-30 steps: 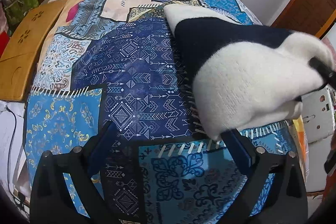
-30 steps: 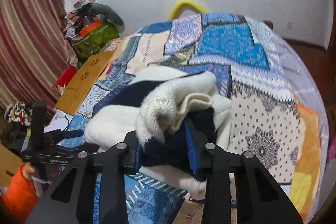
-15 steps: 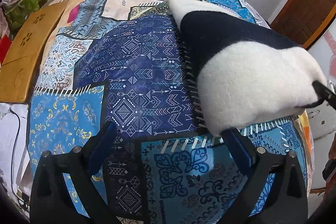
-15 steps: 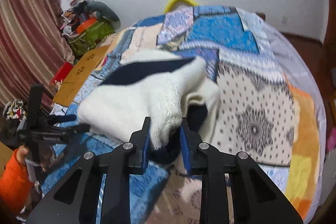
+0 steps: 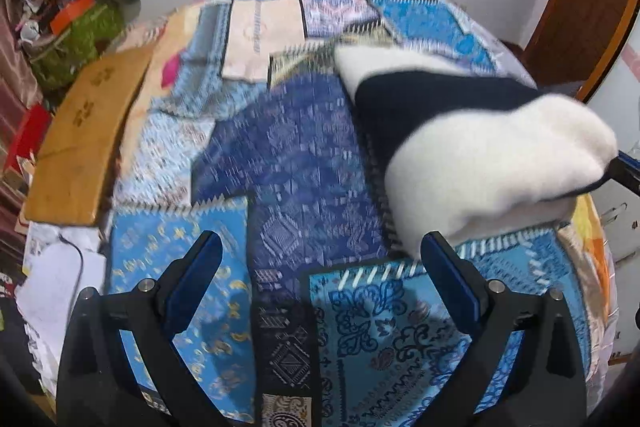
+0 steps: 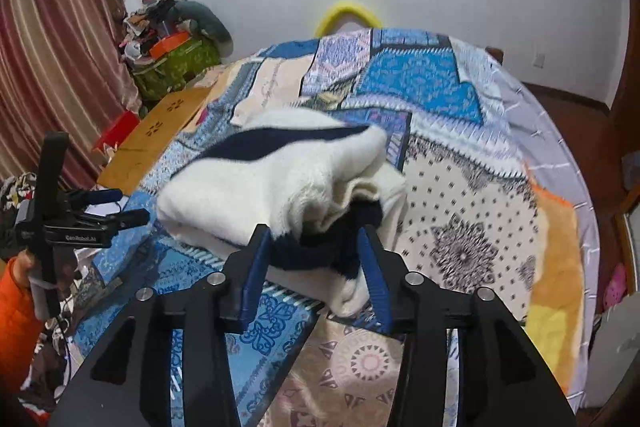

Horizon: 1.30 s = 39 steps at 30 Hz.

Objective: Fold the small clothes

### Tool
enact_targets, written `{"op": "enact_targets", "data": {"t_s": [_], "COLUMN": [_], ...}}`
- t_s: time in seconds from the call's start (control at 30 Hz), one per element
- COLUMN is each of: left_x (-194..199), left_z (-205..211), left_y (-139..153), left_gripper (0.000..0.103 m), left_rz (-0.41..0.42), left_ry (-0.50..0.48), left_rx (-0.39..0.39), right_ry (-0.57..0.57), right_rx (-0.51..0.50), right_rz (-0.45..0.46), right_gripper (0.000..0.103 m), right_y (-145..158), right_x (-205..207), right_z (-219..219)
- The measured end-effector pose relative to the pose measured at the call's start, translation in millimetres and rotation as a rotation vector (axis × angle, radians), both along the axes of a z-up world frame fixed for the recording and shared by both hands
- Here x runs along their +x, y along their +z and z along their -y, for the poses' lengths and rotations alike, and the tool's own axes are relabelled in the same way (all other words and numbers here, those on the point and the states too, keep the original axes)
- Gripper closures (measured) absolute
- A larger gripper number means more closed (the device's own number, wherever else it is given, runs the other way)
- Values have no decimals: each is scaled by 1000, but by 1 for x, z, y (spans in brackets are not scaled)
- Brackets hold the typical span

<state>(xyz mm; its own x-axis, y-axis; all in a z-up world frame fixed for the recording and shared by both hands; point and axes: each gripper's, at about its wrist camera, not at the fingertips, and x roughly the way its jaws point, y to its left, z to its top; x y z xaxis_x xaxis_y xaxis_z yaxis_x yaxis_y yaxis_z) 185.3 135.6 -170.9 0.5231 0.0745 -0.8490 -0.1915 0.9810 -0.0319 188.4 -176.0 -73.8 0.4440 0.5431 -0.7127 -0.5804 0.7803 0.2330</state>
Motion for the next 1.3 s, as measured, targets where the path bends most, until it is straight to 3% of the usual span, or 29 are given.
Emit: {"op": "enact_targets", "data": {"t_s": [0.2, 0.43, 0.67, 0.9, 1.3], "left_x": [12, 41, 72, 93, 112], "left_z": [7, 20, 25, 12, 1], "left_y": [33, 40, 27, -9, -48], "left_gripper": [2, 2, 2, 2, 2], "left_rz": [93, 109, 74, -35, -145], "left_ry": [-31, -77, -74, -45, -21], "left_rx": [48, 86, 50, -147, -460], "right_ry": [-58, -93, -103, -106, -97], "right_rx": [27, 83, 74, 106, 189], "right_rz": [42, -16, -170, -332, -510], "right_gripper": [25, 20, 19, 15, 6], "right_y": [16, 19, -11, -48, -90], "right_x": [14, 46, 73, 86, 91], "right_z": [10, 6, -7, -2, 6]}}
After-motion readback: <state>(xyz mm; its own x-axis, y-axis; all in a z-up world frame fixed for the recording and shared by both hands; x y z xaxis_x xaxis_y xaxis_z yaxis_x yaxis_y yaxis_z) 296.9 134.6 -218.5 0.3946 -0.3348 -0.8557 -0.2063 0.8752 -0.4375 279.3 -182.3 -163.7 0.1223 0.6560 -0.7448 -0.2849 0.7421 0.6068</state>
